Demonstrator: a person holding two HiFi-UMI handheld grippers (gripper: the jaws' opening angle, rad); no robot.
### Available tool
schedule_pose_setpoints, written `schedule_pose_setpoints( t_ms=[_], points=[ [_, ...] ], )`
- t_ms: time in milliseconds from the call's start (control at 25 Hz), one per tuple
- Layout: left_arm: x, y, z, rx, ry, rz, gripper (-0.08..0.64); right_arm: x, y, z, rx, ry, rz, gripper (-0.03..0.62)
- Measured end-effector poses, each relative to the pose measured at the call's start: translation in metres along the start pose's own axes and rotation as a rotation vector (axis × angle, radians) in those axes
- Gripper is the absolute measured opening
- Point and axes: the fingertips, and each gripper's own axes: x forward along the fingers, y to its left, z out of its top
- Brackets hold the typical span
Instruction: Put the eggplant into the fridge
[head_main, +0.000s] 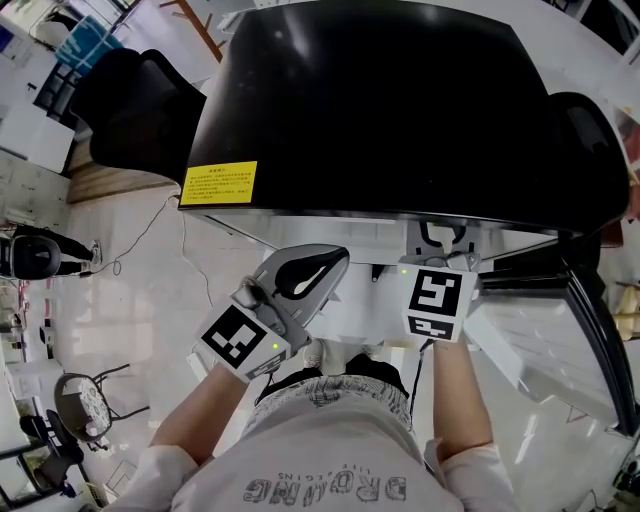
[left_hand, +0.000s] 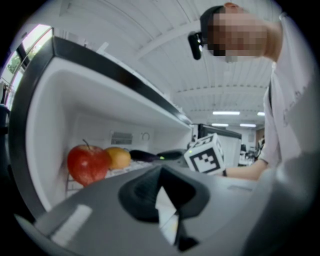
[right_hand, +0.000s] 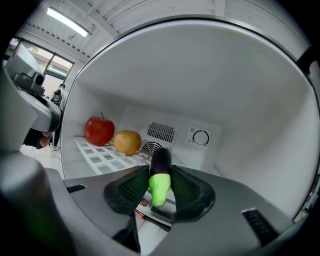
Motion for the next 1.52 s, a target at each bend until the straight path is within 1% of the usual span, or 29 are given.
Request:
schedule_pose_setpoints(
  t_ms=[160, 320, 440, 1120, 1520],
  points=[
    [-0.001, 0.002, 0.001, -0.008, -0.006, 0.001, 0.008, 0.002, 0.001, 0.001, -0.014, 0.024, 0.0, 0.132],
    [0.0, 0.002, 0.001, -0.013, -0.007, -0.004, 0.008, 0.003, 0.002, 0.002, -0.009, 0.027, 0.004, 0.135],
    [0.0, 0.002, 0.001, -0.015, -0.011, -0.005, 0.008, 0.002, 0.003, 0.002, -0.006, 0.024, 0.009, 0.153],
    [-0.009, -0.01, 0.002, -0.008, -0.021, -0.024, 0.008, -0.021, 0.002, 0.016, -0.017, -0.052, -0.024, 0.169],
    [-0.024, -0.018, 0.003, -0.004, -0.035, -0.043, 0.008, -0.049, 0.018, 0.029, -0.041, -0.09, -0.01, 0.152]
  ],
)
